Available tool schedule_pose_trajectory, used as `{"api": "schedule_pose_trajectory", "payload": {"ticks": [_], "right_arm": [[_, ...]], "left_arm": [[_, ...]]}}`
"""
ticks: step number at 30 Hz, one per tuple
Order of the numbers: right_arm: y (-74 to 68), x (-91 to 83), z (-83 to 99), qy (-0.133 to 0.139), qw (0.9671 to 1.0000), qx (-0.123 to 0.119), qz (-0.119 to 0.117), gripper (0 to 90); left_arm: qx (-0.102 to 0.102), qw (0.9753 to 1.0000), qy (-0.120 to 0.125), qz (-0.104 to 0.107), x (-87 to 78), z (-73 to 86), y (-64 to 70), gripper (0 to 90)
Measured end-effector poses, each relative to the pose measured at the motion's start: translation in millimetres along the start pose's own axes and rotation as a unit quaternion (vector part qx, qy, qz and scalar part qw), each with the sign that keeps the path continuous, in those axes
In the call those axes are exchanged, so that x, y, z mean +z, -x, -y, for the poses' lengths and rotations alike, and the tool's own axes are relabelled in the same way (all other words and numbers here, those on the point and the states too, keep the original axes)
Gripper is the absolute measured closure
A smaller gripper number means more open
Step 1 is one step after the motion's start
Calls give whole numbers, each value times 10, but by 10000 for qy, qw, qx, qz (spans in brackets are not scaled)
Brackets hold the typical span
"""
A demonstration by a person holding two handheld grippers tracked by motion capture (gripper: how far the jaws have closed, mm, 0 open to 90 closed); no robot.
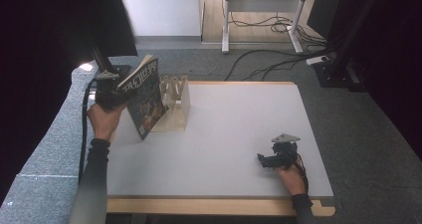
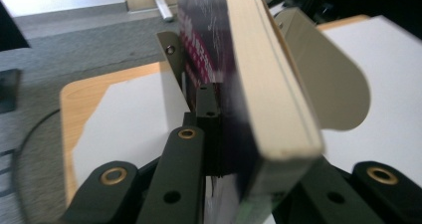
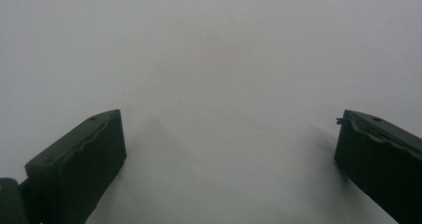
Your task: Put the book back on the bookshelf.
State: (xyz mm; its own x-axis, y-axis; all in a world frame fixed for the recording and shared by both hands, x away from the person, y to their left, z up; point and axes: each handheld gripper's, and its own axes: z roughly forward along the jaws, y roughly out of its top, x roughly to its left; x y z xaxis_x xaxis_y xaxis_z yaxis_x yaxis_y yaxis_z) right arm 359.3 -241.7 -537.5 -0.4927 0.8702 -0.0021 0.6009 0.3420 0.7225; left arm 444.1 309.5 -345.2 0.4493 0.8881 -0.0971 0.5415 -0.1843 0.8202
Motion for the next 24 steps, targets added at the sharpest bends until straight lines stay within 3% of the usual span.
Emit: {"api": "schedule_pose_trajectory", "payload": {"ticks": [5,15,24], "right_arm": [[0,0,-1,4,10000,-6,0,0],[-4,-3,-1,2,10000,-11,11,0],[-8,-5,-3,11,10000,-17,15,0]], "left_arm": [[134,9999,0,14,-5,49,19,791],[168,9998,112,-92,-61,154,-18,385],[290,9988,395,95,-278,276,16,142]]}}
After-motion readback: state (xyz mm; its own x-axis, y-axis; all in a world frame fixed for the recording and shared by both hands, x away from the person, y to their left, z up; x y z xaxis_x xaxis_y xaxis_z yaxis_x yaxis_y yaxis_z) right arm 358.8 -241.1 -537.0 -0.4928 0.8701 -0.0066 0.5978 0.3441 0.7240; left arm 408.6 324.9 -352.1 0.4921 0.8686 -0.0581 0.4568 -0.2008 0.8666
